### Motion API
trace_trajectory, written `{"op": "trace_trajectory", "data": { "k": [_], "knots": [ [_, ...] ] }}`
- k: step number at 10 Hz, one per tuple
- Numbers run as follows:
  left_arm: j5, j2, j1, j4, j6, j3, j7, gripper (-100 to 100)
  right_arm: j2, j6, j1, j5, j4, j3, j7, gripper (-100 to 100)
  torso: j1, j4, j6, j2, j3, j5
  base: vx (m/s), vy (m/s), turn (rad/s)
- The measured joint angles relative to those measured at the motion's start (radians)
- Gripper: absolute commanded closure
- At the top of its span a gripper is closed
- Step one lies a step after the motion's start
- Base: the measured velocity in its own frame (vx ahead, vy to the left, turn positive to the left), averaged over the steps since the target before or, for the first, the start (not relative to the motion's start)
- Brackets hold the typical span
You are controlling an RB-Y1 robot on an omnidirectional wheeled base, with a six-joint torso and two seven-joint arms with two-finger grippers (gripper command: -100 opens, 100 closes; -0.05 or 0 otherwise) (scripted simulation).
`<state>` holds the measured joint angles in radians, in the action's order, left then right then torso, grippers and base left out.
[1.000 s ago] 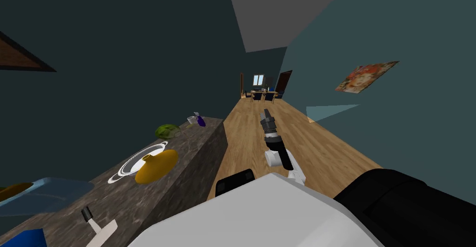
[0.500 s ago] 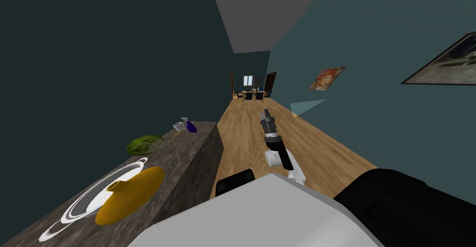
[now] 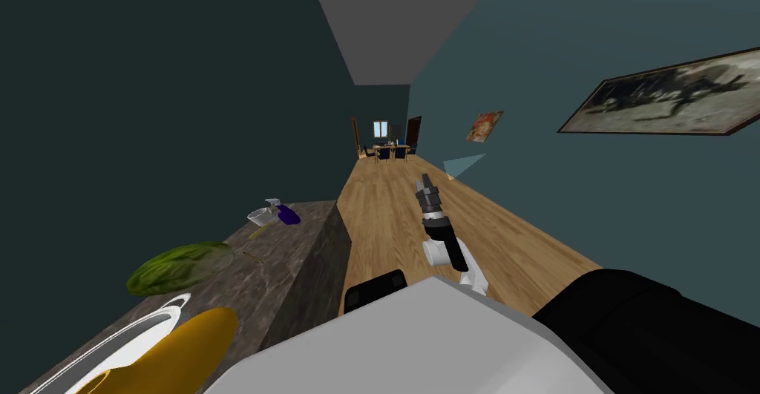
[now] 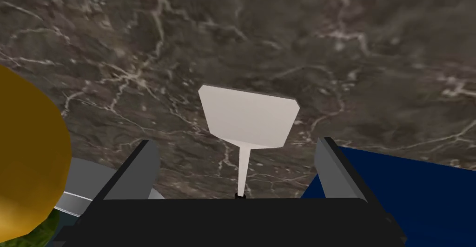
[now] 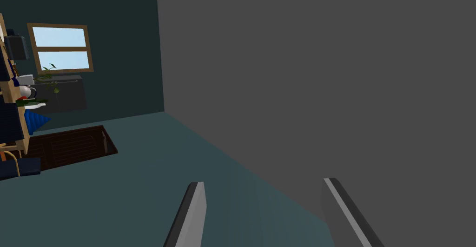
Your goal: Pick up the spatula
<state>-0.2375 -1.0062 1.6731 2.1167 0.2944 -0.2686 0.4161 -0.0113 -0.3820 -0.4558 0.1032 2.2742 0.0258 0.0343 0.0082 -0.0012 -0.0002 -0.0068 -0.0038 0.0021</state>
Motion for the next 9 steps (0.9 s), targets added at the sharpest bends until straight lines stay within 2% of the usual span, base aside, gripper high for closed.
{"op": "trace_trajectory", "data": {
  "k": [1, 3, 6, 7, 8, 9],
  "knots": [
    [-0.002, -0.012, 0.007, -0.016, 0.022, 0.024, -0.002, -100, 0.0, 0.0, 0.0, 0.0, 0.0, 0.0, 0.0, 0, -0.001, 0.0, -0.001, 0.0, 0.0, 0.0, 0.028, 0.068, -0.041],
    [-0.026, -0.052, 0.048, -0.011, 0.054, 0.028, 0.006, -100, 0.0, 0.0, 0.0, 0.0, 0.0, 0.0, 0.0, 0, -0.002, 0.0, 0.0, 0.001, 0.0, -0.001, 0.026, 0.11, -0.314],
    [-0.049, -0.096, 0.081, -0.016, 0.104, 0.057, 0.013, -100, 0.0, 0.0, 0.0, 0.0, 0.0, 0.0, 0.0, 0, 0.0, 0.0, -0.001, 0.001, 0.0, 0.0, 0.023, 0.1, -0.099],
    [-0.049, -0.097, 0.082, -0.015, 0.108, 0.058, 0.014, 0, 0.0, 0.0, 0.0, 0.0, 0.0, 0.0, 0.0, 0, -0.004, 0.001, -0.002, 0.001, 0.001, -0.001, 0.002, 0.011, 0.001],
    [-0.049, -0.097, 0.082, -0.015, 0.107, 0.058, 0.014, -100, 0.0, 0.0, 0.0, 0.0, 0.0, 0.0, 0.0, 0, -0.007, 0.001, -0.002, 0.002, 0.001, -0.002, 0.005, 0.008, -0.022],
    [-0.043, -0.085, 0.063, -0.027, 0.107, 0.073, 0.008, -100, 0.0, 0.0, 0.0, 0.0, 0.0, 0.0, 0.0, 0, -0.008, 0.001, -0.002, 0.002, 0.001, -0.002, 0.006, 0.006, -0.017]
  ]
}}
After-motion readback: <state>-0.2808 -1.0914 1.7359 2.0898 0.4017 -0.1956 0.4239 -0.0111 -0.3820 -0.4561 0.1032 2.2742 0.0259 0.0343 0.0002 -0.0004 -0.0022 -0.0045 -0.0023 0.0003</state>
